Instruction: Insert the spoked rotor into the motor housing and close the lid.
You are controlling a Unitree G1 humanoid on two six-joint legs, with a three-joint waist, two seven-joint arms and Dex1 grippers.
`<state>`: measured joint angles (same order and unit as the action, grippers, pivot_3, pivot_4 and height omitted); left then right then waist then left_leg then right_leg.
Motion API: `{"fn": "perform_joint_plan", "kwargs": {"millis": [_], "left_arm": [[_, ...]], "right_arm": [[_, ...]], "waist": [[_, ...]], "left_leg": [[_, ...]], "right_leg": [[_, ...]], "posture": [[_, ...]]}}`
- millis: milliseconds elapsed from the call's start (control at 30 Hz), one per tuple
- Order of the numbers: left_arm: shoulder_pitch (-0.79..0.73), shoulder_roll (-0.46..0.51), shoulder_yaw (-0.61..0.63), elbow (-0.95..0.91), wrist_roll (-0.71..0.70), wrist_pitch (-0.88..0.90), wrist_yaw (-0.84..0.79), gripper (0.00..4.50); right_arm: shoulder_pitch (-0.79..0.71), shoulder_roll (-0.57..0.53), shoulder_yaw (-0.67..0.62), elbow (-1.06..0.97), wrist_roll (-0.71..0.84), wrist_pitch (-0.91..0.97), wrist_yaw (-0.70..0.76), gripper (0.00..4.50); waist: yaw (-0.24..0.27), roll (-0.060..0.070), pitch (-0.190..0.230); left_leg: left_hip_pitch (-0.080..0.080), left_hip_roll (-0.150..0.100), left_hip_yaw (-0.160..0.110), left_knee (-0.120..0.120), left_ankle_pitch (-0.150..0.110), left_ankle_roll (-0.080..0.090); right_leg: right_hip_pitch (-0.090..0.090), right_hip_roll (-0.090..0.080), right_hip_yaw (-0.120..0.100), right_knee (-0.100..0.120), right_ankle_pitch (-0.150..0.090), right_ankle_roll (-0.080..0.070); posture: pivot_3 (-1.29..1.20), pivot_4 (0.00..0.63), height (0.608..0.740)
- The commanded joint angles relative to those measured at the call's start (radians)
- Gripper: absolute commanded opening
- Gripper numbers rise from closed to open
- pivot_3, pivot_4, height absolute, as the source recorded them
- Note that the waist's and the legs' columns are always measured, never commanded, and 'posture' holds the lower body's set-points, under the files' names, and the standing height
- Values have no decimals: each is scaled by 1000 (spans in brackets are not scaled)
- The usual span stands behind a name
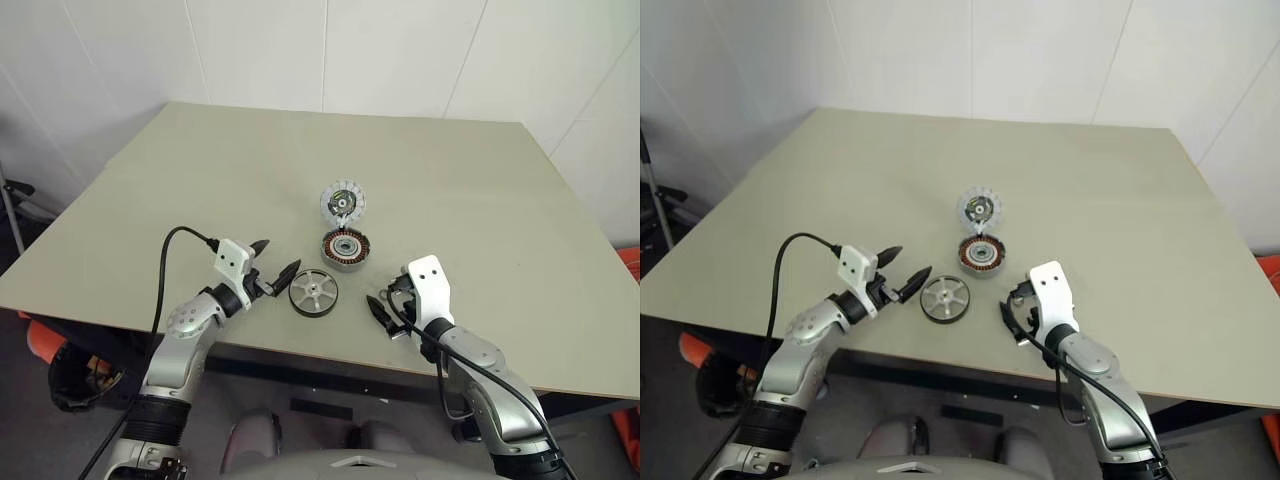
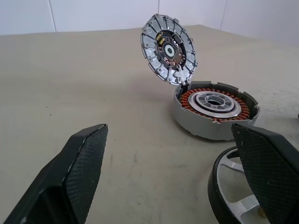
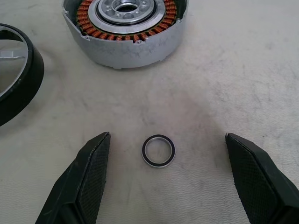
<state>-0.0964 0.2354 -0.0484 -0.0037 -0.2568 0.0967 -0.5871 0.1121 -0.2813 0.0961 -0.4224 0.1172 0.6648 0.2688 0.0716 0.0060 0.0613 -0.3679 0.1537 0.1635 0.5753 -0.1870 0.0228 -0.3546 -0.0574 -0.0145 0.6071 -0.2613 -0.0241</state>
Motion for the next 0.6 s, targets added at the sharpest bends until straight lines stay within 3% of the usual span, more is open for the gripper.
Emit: {"fn": "perform_joint_plan", "kwargs": {"millis": [33,100,400,600], "left_arm": [[0,8,11,-42,-10,-2,0,4500],[0,9,11,-42,-9,-1,0,4500],[-4,5,12,-13,-6,-20,-6,4500],[-11,1,10,3,-6,-32,-9,4500]], "right_arm": [[-15,-1,2,-6,-12,-2,-8,4267],[-13,0,3,-5,-11,-2,-11,3797],[-13,1,0,-5,-8,0,-17,657],[-26,-3,0,-28,-3,-1,-11,570]], "waist": [[0,0,0],[0,0,0],[0,0,0],[0,0,0]], "left_leg": [[0,0,0,0,0,0],[0,0,0,0,0,0],[0,0,0,0,0,0],[0,0,0,0,0,0]], "right_leg": [[0,0,0,0,0,0],[0,0,0,0,0,0],[0,0,0,0,0,0],[0,0,0,0,0,0]], "posture": [[0,0,740],[0,0,740],[0,0,740],[0,0,740]]}}
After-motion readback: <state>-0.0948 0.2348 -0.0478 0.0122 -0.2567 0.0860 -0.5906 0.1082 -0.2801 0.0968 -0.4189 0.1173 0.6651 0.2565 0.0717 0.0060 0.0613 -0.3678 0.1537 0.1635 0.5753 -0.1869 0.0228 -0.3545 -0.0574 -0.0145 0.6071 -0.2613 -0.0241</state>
